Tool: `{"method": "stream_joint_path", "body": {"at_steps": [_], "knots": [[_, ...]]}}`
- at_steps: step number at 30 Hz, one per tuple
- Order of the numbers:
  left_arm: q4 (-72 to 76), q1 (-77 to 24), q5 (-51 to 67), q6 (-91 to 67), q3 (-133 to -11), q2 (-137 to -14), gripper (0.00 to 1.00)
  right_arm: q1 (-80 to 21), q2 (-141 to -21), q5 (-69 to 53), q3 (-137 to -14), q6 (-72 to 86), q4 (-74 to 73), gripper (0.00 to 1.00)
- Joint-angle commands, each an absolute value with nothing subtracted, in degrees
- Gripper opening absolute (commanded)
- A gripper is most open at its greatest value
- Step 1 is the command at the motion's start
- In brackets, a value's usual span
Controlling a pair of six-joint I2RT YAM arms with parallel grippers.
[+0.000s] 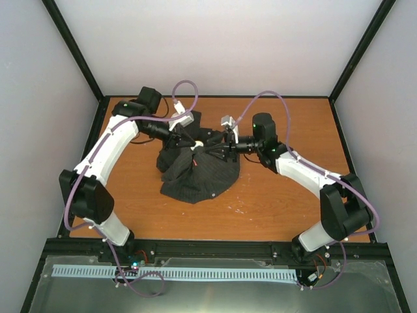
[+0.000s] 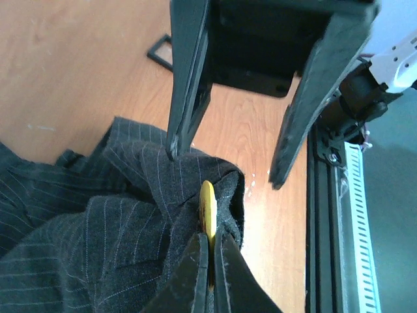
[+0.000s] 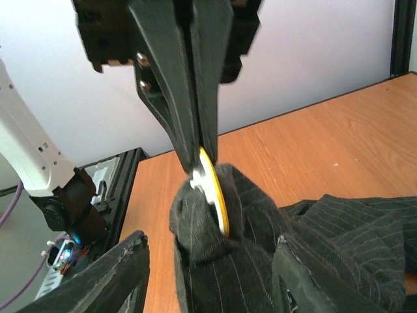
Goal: Remove the brooch from the garment
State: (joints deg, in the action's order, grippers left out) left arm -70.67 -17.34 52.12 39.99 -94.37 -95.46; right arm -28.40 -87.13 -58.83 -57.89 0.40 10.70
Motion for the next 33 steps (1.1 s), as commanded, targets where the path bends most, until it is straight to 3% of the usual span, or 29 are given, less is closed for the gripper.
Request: {"method": "stream_joint_path", "body": {"at_steps": [1,10,14,22,33], "knots": [[-56.79,-17.05,55.45,31.5,-93.41,-88.54,0.0,-28.38,-85.54,-56.86,-53.56,13.17,26.24,0.49],[-17.24,-17.05,57.19,7.54,-87.38,-77.13,0.01,-23.21,-82.83,-53.94,-50.84,40.51,59.16,0.47],[-5.38,-17.05,58.67,-1.66,-88.35,-76.7,0.01,-22.36,-82.34,-56.03,-56.17,44.58,62.17,0.51],[-14.97,-17.06,62.64,-3.36,-94.74,-79.15,0.01,-22.55,-79.04,-60.69,-59.35,42.78,57.44,0.56],[-36.96,-17.05,54.5,9.85,-101.49,-82.24,0.01,-28.4,-78.8,-54.16,-64.49,13.83,16.11,0.53]]}}
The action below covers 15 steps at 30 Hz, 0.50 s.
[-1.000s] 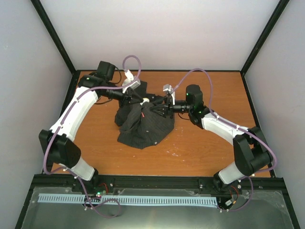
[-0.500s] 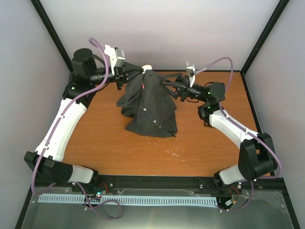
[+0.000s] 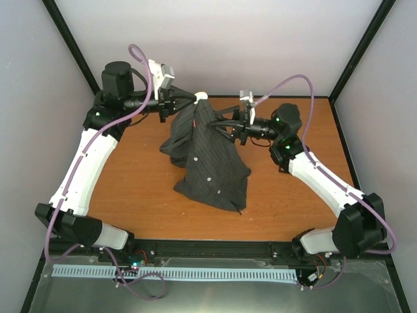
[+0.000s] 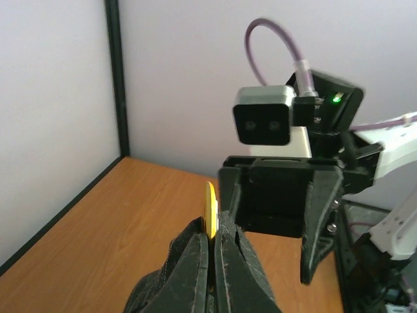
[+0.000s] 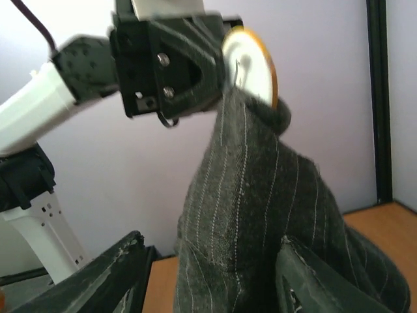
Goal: Remove the brooch from the garment
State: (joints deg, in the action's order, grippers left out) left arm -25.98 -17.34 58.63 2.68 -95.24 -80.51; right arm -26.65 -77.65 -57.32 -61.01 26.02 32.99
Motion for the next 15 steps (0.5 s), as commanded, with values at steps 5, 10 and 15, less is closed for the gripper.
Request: {"method": "stream_joint_path", "body": {"at_steps": [5,10,15], "knots": [[-50.22,-17.14,46.63,18.46,-108.13,-87.91,0.01,-28.47,-81.01,-51.67,-66.62,10.4,9.87,0.26],[-64.12,-17.59,37.8,27.28,-114.67,-94.49,0.01,-28.41,-83.77,-44.35,-71.46,2.57,-1.69,0.03],[-75.55,-18.27,25.79,31.08,-121.51,-103.53,0.01,-28.36,-83.24,-33.4,-70.7,-1.05,-3.1,0.16]]}}
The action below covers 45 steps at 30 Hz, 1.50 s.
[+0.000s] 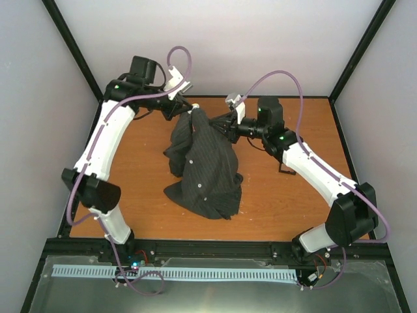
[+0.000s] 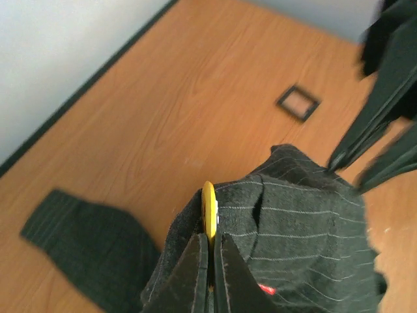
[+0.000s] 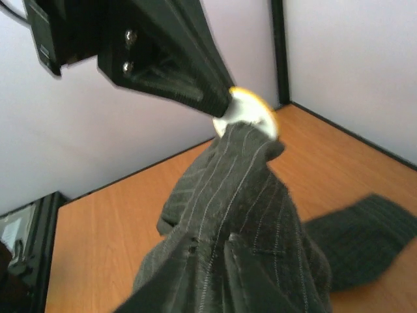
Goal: Remove the brooch from the garment
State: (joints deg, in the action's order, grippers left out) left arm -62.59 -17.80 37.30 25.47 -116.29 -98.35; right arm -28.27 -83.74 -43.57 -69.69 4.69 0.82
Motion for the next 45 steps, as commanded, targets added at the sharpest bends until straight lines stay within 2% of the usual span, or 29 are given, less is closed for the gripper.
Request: {"method": "stream_joint_path", "body": {"at_steps": [1,5,8,15,23,26,31,39,45], "knots": [[-75.58,-18.28,23.49,31.6,-121.16,-104.21,0.01,-28.39,-83.04,-32.95,-69.99,-1.68,-2.4,0.24],[-75.63,-18.95,25.59,37.04,-119.59,-103.39,0.01,-28.36,-82.96,-43.92,-67.06,-6.4,2.92,0.48],[-75.51,-21.34,27.4,41.53,-117.2,-101.73,0.01,-28.26,-83.86,-51.83,-66.79,-13.06,4.43,0.55],[-75.51,-26.07,28.91,44.64,-112.33,-98.35,0.01,-28.8,-89.92,-59.87,-77.32,-27.63,-12.42,0.5],[-75.5,-26.37,30.2,45.28,-112.68,-97.5,0.01,-29.05,-90.88,-61.1,-80.28,-36.82,-23.04,0.44],[-75.5,-26.35,31.29,45.27,-112.84,-97.05,0.01,-29.05,-91.08,-60.13,-79.73,-37.61,-23.52,0.42],[-75.51,-26.45,32.48,45.63,-112.53,-96.05,0.01,-29.05,-92.03,-57.0,-79.28,-34.32,-18.62,0.32],[-75.51,-26.44,32.46,45.53,-110.78,-94.97,0.01,-29.09,-92.4,-56.02,-79.96,-32.72,-15.34,0.31],[-75.56,-26.43,31.86,45.32,-110.22,-95.12,0.01,-28.62,-91.67,-54.49,-80.25,-33.19,-15.67,0.36]]}}
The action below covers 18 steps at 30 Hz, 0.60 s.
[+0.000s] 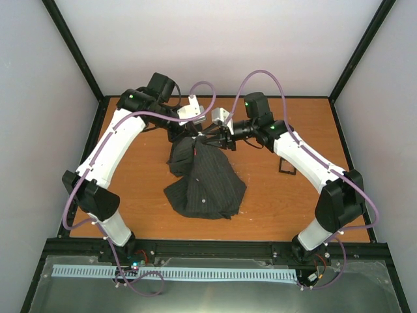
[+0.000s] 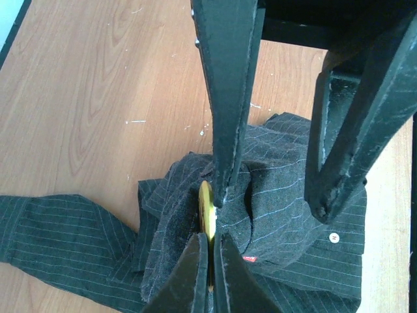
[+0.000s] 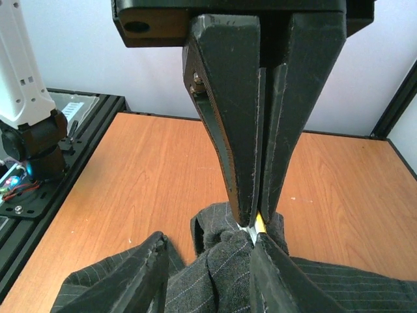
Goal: Remove the brooch from the garment
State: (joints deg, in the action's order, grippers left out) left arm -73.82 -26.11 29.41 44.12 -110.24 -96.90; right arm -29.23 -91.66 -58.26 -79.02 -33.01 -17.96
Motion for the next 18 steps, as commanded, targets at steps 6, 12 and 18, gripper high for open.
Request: {"method": "stream_joint_path", "body": {"at_steps": [6,12,18], "knots": [[-75.5,-26.4,29.93,44.82,-110.61,-95.9,0.01,-27.5,-90.84,-53.88,-79.02,-30.68,-12.27,0.45],[-75.5,-26.44,30.95,45.05,-110.9,-95.87,0.01,-27.49,-94.26,-55.61,-82.65,-32.1,-17.35,0.44],[-75.54,-26.46,30.94,45.0,-111.12,-96.21,0.01,-27.59,-96.31,-60.09,-84.84,-32.84,-20.49,0.42]]}}
